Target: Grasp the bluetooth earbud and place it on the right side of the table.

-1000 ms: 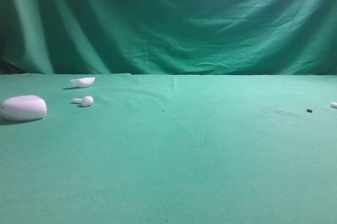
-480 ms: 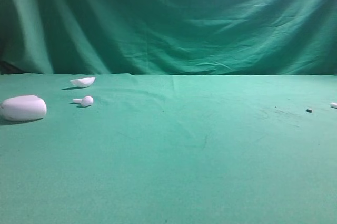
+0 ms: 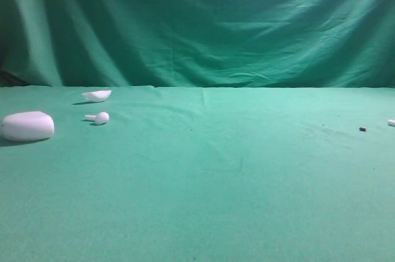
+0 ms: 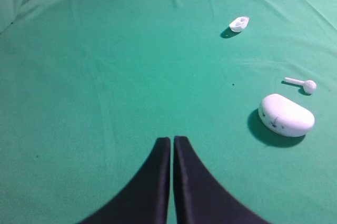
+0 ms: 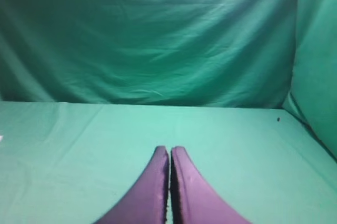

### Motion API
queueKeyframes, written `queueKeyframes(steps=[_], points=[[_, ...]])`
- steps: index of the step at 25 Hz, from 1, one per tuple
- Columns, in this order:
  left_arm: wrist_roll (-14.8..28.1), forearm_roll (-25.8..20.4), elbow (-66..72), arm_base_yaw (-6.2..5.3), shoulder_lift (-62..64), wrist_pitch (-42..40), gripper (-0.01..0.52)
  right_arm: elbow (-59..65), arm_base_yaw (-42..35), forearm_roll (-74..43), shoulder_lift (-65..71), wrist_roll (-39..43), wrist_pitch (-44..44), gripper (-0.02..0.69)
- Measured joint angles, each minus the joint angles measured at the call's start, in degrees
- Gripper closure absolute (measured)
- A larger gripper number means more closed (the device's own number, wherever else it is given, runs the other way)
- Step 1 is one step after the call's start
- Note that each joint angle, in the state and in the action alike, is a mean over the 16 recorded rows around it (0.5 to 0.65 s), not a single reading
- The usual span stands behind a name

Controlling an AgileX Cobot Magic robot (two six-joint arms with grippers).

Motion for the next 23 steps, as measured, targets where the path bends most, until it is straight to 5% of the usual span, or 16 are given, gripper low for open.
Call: queueKeyframes(steps=[8,23], points=[[0.00,0.00,0.00,0.00,0.00,0.00,0.514,10.16,-1.65,0.08,-1.28,0.56,-2.79,0.665],[0.00,0.00,0.00,0.00,0.00,0.00,0.514,11.36,-1.80,0.09,-1.28,0.97,3.30,0.665]])
